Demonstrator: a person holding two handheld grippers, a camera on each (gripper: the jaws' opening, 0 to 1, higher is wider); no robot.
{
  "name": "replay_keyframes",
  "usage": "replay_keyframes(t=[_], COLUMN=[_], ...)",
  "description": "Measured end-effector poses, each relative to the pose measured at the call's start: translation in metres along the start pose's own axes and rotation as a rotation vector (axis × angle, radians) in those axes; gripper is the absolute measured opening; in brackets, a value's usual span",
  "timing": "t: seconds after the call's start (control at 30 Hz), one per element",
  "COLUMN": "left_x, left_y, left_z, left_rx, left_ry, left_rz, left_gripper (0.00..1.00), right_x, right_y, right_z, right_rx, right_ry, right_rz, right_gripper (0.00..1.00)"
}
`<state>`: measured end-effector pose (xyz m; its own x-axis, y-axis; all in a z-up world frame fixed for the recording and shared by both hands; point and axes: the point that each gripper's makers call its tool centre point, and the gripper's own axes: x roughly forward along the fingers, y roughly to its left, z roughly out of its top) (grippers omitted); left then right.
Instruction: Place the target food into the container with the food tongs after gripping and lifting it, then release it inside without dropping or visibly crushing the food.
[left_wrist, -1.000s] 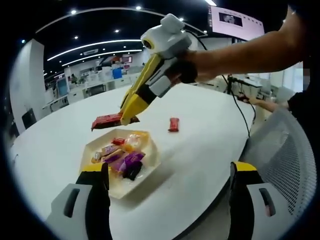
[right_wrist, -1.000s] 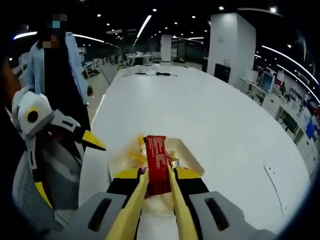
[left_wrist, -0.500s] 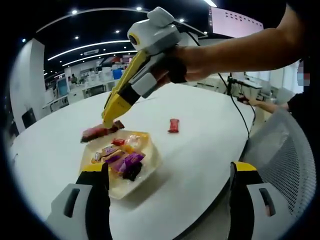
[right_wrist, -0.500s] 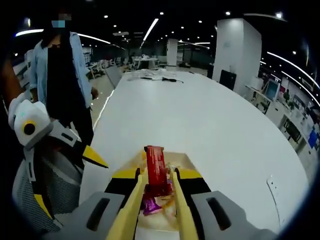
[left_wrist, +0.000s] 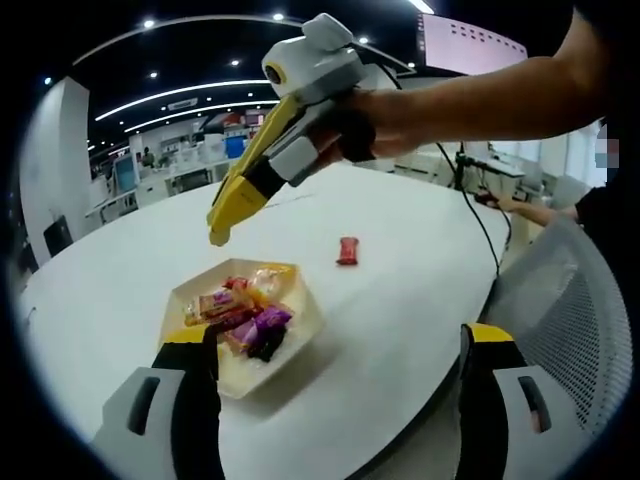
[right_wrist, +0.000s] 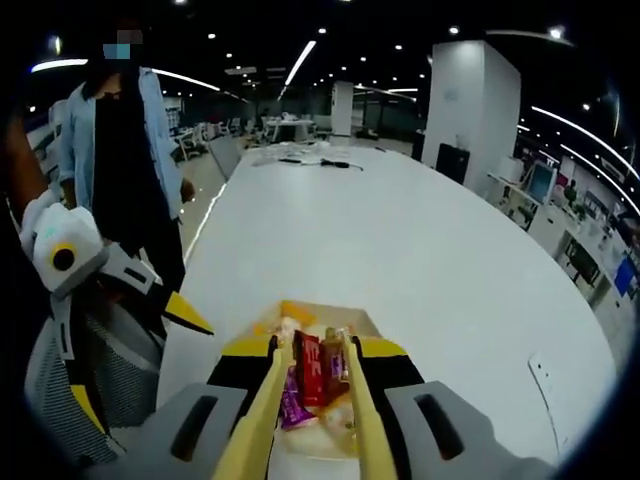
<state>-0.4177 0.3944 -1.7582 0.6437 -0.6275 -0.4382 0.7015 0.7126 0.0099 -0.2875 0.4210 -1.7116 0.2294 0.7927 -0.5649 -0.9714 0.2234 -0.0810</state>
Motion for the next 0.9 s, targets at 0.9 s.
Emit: replay_keyframes(t=[0.9], left_x=[0.000], left_y=[0.000], left_z=[-0.001], left_rx=[-0.002], left_ry=[0.003], left_rz=[-0.003], left_gripper=[0.97], right_x=[-0.053], right_y=[-0.044], right_z=[-0.060], right_rx=[0.074], right_ry=[0.054], right_rz=[-0.102], right_gripper=[0.29])
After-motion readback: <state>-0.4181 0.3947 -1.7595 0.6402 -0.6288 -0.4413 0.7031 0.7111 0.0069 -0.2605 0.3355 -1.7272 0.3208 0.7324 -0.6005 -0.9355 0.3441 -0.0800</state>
